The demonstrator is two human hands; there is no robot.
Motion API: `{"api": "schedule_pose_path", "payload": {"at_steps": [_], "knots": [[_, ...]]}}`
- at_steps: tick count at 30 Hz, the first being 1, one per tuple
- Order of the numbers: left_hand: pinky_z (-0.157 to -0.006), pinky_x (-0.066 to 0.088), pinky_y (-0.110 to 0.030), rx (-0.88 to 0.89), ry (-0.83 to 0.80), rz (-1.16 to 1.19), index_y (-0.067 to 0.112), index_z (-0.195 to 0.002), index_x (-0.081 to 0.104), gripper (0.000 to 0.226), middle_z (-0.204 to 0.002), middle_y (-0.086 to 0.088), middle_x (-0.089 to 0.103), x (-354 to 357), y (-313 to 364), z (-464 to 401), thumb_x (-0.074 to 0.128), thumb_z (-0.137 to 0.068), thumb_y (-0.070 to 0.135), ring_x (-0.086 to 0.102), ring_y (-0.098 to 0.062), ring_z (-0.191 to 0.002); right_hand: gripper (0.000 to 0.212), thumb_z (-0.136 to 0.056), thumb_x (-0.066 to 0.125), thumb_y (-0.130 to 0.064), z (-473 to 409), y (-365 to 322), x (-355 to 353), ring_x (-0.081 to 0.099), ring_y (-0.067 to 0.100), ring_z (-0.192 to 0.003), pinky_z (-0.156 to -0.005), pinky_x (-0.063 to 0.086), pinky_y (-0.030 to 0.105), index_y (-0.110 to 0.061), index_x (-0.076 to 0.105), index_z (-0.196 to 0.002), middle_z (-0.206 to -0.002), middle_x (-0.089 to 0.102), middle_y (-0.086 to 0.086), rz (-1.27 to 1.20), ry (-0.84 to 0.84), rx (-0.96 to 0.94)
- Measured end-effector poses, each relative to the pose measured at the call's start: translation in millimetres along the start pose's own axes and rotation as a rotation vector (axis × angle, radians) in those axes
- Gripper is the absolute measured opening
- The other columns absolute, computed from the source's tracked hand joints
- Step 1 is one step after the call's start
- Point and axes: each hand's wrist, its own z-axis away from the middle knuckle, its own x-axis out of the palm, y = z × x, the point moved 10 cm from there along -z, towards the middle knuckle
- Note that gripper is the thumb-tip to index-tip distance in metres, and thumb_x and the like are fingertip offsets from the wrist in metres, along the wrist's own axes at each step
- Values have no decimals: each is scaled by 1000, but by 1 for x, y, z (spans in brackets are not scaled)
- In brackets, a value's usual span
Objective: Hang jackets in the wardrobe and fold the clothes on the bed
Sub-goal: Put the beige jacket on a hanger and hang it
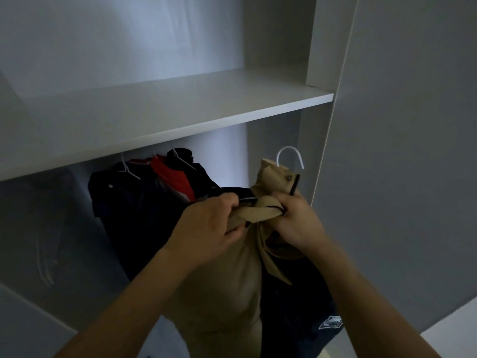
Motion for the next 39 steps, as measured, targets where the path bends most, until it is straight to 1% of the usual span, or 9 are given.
{"api": "schedule_pose_path", "payload": {"at_steps": [3, 6, 10, 14, 19, 24, 29, 34, 39], "knots": [[-76, 49, -37, -297, -21, 19, 23, -119, 47, 51, -94, 5, 60, 33, -63, 32, 70, -79, 44, 58, -18, -81, 17, -77, 59, -37, 4, 10, -15, 64, 14, -77, -70, 54, 47, -21, 66, -79, -81, 66, -5, -205, 127, 77], [-72, 51, -45, -504, -126, 116, 15, -87, 58, 37, -80, -1, 61, 74, -108, 66, 47, -81, 50, 62, -25, -77, 24, -74, 61, -38, 10, 25, -28, 65, 18, -73, -66, 54, 49, -16, 68, -77, -74, 67, -1, -249, 199, 111], [-69, 54, -34, -565, -41, 449, 17, -87, 55, 11, -75, -1, 64, 79, -109, 65, 55, -96, 23, 62, -9, -70, 33, -74, 62, -53, 24, 39, -34, 66, 11, -79, -64, 52, 35, -24, 71, -87, -84, 70, -7, -99, 120, 128], [-68, 49, -32, -295, -68, 145, 19, -98, 54, 4, -86, 2, 58, 52, -100, 28, 54, -96, 15, 56, -13, -77, 56, -74, 77, -47, 31, 77, -26, 56, 26, -110, -82, 45, 32, -31, 54, -123, -124, 44, -2, 137, -170, 377], [-60, 34, -27, 266, -244, -384, 20, -94, 52, 43, -78, -4, 57, 42, -53, -8, 79, -64, 7, 54, -21, -65, 112, -44, 74, -83, 44, 76, -24, 14, 34, -146, -116, 27, 48, -61, 23, -141, -161, -2, 0, 47, -365, 502], [-62, 29, -25, 574, -327, -496, 21, -78, 58, 40, -72, 1, 55, 33, -14, -12, 85, -54, 4, 50, -16, -61, 27, -73, 47, -83, 45, 43, -35, 9, 23, -145, -116, 17, 42, -67, 59, -92, -148, 16, -9, -250, -336, 527], [-63, 35, -25, 658, -244, -397, 24, -90, 46, 47, -75, 3, 56, 29, 24, -21, 68, -59, -4, 52, -16, -67, 13, -80, 69, -44, 33, 38, -9, 30, 29, -124, -109, 33, 37, -39, 68, -92, -118, 27, -1, 267, -405, 318], [-63, 38, -25, 560, -213, -301, 23, -89, 48, 49, -71, 6, 54, 27, 19, -23, 66, -57, -10, 46, -12, -64, 84, -84, 61, -17, 34, 50, -7, 27, 35, -132, -109, 35, 45, -33, 14, -151, -137, 23, 7, 323, -299, 298], [-57, 43, -29, 546, -335, -267, 21, -89, 53, 44, -67, 5, 50, 33, 13, -18, 67, -61, -10, 35, -9, -59, 114, -80, 59, -3, 35, 35, -9, 44, 28, -111, -98, 48, 40, -58, -19, -143, -127, 20, 2, 291, -178, 139]]}}
